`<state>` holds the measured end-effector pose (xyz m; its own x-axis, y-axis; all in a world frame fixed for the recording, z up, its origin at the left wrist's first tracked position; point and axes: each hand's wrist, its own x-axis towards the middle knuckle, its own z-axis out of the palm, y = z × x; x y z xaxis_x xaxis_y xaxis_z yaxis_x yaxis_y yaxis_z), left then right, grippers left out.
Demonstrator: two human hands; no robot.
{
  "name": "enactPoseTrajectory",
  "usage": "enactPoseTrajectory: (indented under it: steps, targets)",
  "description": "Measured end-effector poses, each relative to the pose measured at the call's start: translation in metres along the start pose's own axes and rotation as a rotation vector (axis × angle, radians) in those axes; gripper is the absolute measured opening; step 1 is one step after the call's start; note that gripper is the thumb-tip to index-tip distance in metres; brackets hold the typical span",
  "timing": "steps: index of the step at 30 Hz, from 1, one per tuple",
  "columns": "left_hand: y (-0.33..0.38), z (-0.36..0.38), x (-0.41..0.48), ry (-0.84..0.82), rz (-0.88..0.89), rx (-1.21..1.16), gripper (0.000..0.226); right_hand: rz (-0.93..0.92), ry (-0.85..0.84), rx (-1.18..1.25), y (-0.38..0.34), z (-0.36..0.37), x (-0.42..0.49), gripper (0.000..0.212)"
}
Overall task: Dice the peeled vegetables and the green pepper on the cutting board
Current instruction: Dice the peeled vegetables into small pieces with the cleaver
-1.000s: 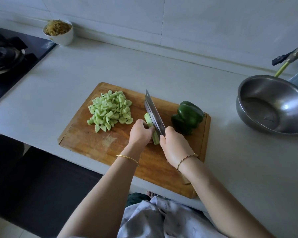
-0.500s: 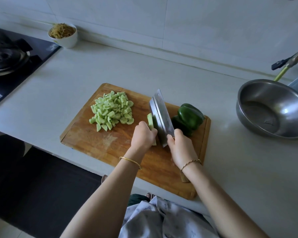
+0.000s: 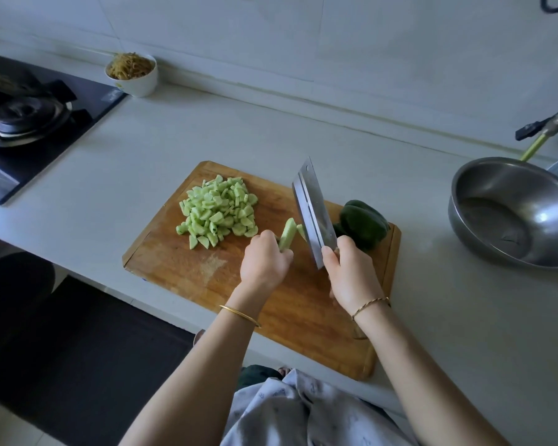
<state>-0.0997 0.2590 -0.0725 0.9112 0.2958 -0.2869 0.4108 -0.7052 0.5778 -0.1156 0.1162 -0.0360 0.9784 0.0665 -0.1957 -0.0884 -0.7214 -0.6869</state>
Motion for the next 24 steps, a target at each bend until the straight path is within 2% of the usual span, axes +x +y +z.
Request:
enactPoseTrajectory:
  steps: [5,10,14,19,24]
  targets:
    - [-0.022,-0.023,-0.003,0.132,0.112,0.122,0.021,-0.04,-0.027,-0.031,-0.011,0.007,0.005,0.018]
    - [-0.033,-0.026,-0.007,0.201,0.139,0.183,0.02,-0.043,-0.078,-0.015,-0.014,0.02,0.006,0.017]
    - [-0.044,-0.032,-0.013,0.305,0.208,0.288,0.02,-0.072,-0.052,0.015,-0.019,0.025,0.002,0.015]
    - [-0.079,-0.047,-0.026,0.424,0.193,0.3,0.021,-0.19,-0.021,0.054,-0.044,0.035,-0.004,0.018]
    - [-0.123,-0.075,-0.033,0.537,0.07,0.341,0.025,-0.326,-0.13,0.083,-0.078,0.059,-0.005,0.023]
